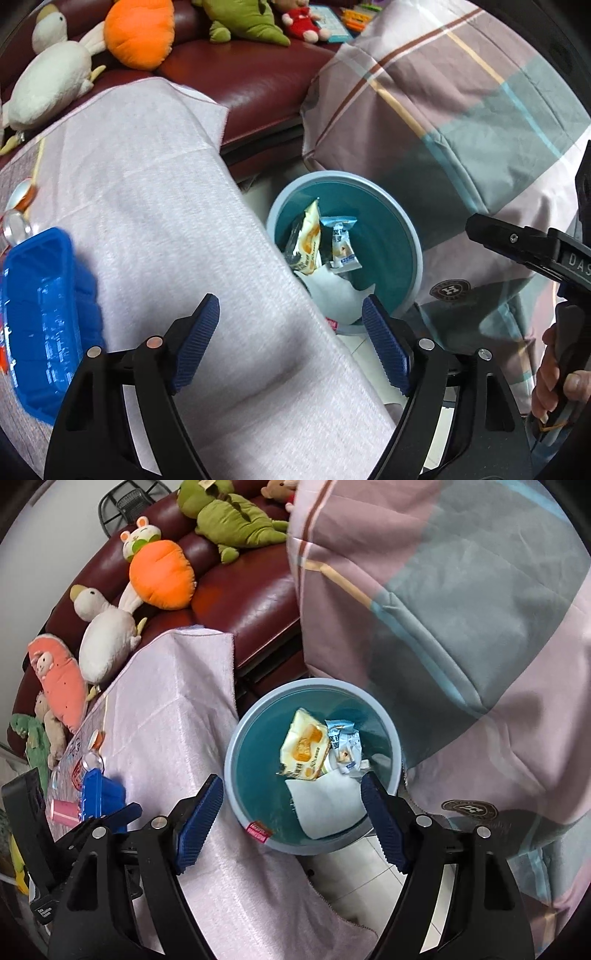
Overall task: Collect trash
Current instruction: 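Move left tool to the white red-rimmed oval cup and grasp it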
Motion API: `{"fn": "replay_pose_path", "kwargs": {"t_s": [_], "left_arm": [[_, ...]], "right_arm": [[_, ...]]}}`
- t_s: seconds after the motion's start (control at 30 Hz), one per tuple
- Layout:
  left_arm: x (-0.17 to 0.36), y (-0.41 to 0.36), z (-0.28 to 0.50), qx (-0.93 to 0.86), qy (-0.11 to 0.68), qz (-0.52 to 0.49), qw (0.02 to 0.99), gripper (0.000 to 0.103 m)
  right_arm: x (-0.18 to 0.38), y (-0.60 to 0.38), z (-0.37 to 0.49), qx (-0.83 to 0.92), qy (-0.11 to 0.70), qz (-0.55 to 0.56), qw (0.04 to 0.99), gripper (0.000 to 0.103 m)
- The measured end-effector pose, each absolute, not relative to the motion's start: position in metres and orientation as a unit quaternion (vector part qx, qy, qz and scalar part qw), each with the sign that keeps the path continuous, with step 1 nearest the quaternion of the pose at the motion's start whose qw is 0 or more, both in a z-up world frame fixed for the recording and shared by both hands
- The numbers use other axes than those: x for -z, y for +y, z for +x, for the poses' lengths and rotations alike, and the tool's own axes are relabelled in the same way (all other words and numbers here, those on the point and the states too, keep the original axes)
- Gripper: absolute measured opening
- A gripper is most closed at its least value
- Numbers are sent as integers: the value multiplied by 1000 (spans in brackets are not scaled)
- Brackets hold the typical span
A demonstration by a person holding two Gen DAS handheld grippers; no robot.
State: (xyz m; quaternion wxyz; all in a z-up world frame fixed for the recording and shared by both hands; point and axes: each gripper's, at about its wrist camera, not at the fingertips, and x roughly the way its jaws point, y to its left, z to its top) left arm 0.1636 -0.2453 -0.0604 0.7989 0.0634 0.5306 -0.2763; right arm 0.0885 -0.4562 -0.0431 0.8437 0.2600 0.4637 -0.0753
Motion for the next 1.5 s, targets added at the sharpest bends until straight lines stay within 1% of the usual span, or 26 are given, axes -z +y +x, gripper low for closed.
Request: {"fn": "replay_pose_path", "kwargs": {"t_s": [0.07,0.2,0.43,0.9,1.3,1.5], "left_arm": [[55,-235,159,276,526,59,802,81],[46,-213,150,269,516,51,812,86],[37,-163,134,255,511,31,820,88],[34,-30,90,210,497,11,842,90],[61,84,49,172,503,23,847,90],[78,108,37,175,513,29,840,90]], "right_arm": [[39,-447,86,73,465,254,845,74],[33,-424,81,63,470,245,845,75],[21,-379,78,37,482,232,844,75],[10,-264,78,-20,513,171,841,76],[14,-172,76,-63,544,109,829,76],[19,-149,73,-68,555,96,824,76]]}}
